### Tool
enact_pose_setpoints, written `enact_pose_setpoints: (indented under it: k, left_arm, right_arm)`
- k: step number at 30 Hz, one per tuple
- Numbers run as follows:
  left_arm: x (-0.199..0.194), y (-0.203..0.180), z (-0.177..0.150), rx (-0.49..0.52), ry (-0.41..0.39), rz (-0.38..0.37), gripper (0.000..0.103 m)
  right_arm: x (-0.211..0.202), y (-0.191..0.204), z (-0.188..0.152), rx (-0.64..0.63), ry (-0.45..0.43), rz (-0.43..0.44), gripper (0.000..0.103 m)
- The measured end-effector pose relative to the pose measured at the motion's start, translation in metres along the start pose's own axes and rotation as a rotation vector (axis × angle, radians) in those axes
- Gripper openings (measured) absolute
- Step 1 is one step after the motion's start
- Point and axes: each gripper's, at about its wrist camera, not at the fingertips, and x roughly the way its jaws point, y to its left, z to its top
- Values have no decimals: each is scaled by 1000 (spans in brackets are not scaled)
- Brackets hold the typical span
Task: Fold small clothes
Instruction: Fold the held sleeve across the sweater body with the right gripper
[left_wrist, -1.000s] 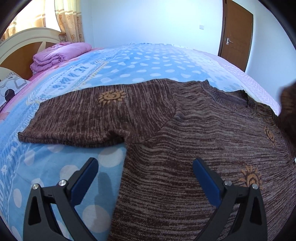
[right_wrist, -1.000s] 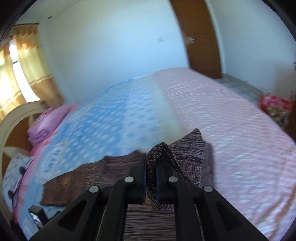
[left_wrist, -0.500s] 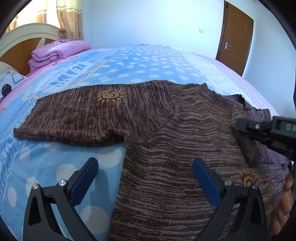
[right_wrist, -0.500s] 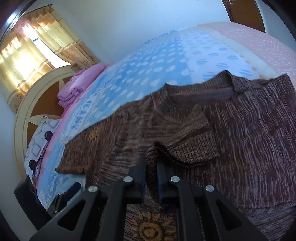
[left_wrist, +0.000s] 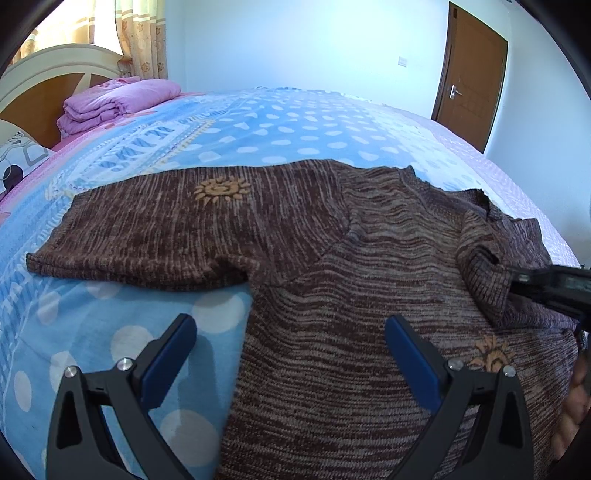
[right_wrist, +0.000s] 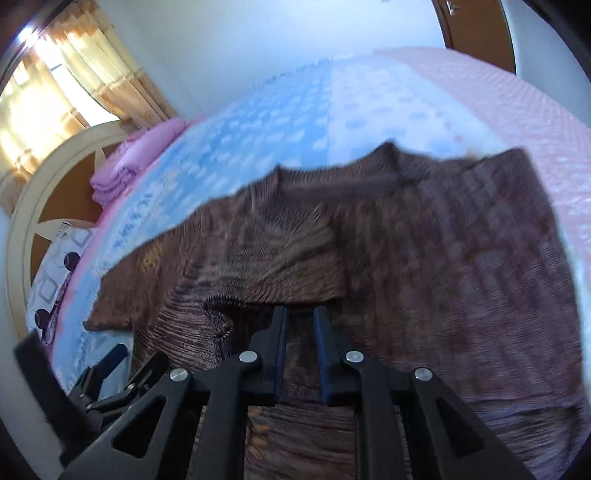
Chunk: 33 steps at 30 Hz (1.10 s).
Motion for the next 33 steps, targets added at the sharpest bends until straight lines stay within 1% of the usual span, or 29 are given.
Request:
enact_pose_setpoints:
  k: [1,3,7,8,9,10,11,13,15,16,17,18,19,21,22,24,25,26,27,28,30,31,33]
  left_arm:
    - [0,0,0,0,0,-1,103]
    - [0,0,0,-1,-1,-5,103]
    - [1,2,0,-8,2,-11,103]
    - [1,2,0,-8,2,-11,103]
    - [1,2,-1,-8,3,-11,103]
    - [1,2,0,-8,3,-12,103]
    - [1,2,-1,-8,3,-12,103]
    - [1,2,-1,-10,4,-14,103]
    - [1,2,-1,-11,4,-15,103]
    - [1,2,-1,-12,4,-16,103]
    - [1,2,-1,-11,4,-16,103]
    - [1,2,-1,-11,4,-15,103]
    - [1,2,-1,-10,4,-13,103]
    - [1,3,-1,-9,5,-12,103]
    - [1,2,-1,-8,6,-10,103]
    - [2,2,0,-5,8,-6,103]
    - [2,1,0,-3,10,-3,103]
    - [3,1,0,-2,12,-2,103]
    - [3,1,0,-1,14,0,103]
    - [3,0,0,0,15,1,103]
    - [3,1,0,0,14,0,103]
    - [3,0,0,1,14,1,103]
    - [4,1,-1,2,15,2,103]
  right_arm:
    - [8,3,2,0,12,-8,15]
    - [18,13,12,-10,4,-17,15]
    - [34,39,39,-28,2,75,15]
    - [34,50,41,-53,-6,123,15]
    - [32,56,42,-76,-15,149,15]
    - [25,61,40,-112,-41,140,15]
    - [19,60,37,-138,-74,93,15]
    - [8,48,38,-163,-125,-34,15]
    - [-2,15,44,-122,-151,-179,16]
    - [-7,-6,48,-84,-154,-237,21]
    - [-13,-31,53,-30,-155,-288,32]
    - [-19,-54,57,29,-156,-325,36]
    - [-25,-74,60,78,-160,-351,41]
    - [-32,-106,65,129,-157,-396,41]
    - [-31,-114,67,132,-145,-401,41]
    - [-18,-125,71,123,-89,-371,41]
    - [-11,-124,72,105,-72,-370,41]
    - [-9,-122,70,75,-79,-382,39]
    - [-7,-117,70,32,-87,-406,32]
    - [-6,-115,71,8,-89,-421,16]
    - [-10,-121,74,32,-105,-402,12]
    - [-15,-128,73,58,-120,-398,7]
    - [-24,-141,73,84,-151,-458,2]
